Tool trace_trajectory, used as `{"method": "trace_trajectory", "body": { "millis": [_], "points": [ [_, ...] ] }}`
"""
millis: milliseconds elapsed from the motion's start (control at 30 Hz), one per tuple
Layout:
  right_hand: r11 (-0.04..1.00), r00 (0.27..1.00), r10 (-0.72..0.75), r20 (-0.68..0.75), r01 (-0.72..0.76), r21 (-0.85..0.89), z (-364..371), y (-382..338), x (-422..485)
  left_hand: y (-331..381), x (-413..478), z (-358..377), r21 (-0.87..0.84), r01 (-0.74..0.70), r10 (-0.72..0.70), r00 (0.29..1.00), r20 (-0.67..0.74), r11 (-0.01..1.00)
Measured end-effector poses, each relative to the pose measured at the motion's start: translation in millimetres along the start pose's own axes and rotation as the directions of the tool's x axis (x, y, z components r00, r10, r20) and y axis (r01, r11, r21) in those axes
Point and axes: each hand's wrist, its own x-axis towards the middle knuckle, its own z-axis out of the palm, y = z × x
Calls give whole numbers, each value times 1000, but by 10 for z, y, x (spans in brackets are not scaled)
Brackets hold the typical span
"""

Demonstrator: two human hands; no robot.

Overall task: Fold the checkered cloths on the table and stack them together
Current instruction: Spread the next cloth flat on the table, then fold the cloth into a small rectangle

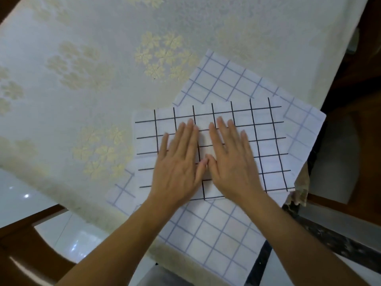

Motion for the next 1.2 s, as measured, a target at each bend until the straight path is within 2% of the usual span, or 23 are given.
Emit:
{"method": "trace_trajectory", "body": {
  "millis": [200, 433, 633, 733, 833, 900, 967, 1100, 1200],
  "points": [
    [998, 999, 7, 37, -4, -64, 152, 176, -368, -11, -334, 181, 56, -10, 5, 996, 86, 998],
    [982, 985, 160, 62, -152, -114, 17, 870, -684, -344, -614, 165, 27, 120, -121, 992, 21, 992],
    [974, 979, 197, 47, -189, -127, -53, 960, -754, -338, -630, 85, -32, 168, -168, 986, 21, 985],
    [973, 976, 216, -36, -218, -71, -139, 904, -765, -206, -468, -48, -57, 59, -61, 998, -31, 997],
    [967, 965, 239, -104, -246, -60, -279, 829, -802, 21, -135, -181, -109, -165, 160, 986, -53, 980],
    [961, 960, 253, -121, -264, -86, -363, 787, -818, 206, 127, -238, -126, -337, 333, 941, -57, 933],
    [951, 952, 272, -140, -288, -111, -439, 766, -815, 380, 404, -293, -115, -509, 502, 861, -87, 853],
    [936, 927, 311, -210, -337, -104, -534, 770, -787, 633, 978, -426, -33, -762, 755, 645, -116, 646],
    [929, 917, 342, -207, -363, -71, -514, 751, -766, 789, 1347, -433, 8, -877, 877, 479, -40, 480]
  ]
}}
